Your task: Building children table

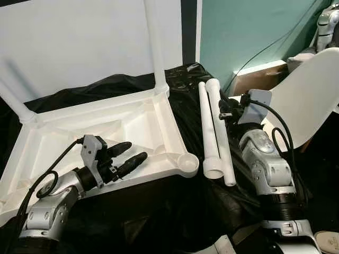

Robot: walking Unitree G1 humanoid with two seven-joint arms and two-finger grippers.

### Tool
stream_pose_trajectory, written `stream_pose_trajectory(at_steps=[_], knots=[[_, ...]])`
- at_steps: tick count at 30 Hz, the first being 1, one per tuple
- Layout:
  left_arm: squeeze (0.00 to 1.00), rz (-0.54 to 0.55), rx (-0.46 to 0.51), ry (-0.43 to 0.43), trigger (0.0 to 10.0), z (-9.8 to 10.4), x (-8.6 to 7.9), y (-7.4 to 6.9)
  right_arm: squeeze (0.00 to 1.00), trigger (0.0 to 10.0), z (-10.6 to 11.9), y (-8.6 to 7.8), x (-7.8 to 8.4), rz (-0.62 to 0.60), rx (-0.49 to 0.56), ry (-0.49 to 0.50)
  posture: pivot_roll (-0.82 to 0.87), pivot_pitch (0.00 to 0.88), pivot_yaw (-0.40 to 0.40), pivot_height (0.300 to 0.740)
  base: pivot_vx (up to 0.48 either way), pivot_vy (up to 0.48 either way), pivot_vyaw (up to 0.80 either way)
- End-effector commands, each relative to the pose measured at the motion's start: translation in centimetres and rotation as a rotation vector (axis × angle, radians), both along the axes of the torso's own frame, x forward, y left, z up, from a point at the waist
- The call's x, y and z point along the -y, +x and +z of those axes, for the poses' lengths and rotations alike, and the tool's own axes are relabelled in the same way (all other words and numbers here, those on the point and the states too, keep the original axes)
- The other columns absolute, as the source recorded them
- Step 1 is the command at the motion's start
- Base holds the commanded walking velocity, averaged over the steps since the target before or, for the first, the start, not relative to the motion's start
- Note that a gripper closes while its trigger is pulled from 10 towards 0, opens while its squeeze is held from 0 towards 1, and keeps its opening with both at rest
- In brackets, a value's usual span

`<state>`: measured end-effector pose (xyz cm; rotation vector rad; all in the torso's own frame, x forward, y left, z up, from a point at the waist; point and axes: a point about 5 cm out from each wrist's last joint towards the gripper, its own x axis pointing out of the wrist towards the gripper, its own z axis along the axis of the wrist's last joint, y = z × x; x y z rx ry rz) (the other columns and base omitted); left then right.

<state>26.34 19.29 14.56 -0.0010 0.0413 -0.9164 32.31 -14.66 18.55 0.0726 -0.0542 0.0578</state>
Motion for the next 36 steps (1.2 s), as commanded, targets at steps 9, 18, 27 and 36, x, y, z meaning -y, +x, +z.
stream_pose_trajectory(at_steps=[9,18,27,36], knots=[[0.00,-0.120,-0.007,0.004,10.0,-0.2,0.7,-0.1,1.00,10.0,-1.0,-0.5,0.3,-0.060,-0.104,0.039,-0.11,0.000,0.107,0.740,0.000,0.000,0.00],[0.00,-0.110,0.000,0.011,10.0,0.0,0.4,0.1,0.00,10.0,-2.3,-0.4,0.0,-0.052,-0.257,0.086,-0.10,0.000,0.103,0.740,0.000,0.000,0.00],[0.00,-0.099,-0.005,0.017,10.0,-0.4,0.5,-0.1,0.00,10.0,-4.0,-0.5,0.6,-0.088,-0.372,0.091,-0.09,0.000,0.100,0.740,0.000,0.000,0.00],[0.00,-0.085,-0.005,0.022,10.0,-0.4,0.4,-0.2,0.00,5.9,-5.0,-0.6,1.2,-0.115,-0.452,0.107,-0.09,0.000,0.098,0.740,0.000,0.000,0.00]])
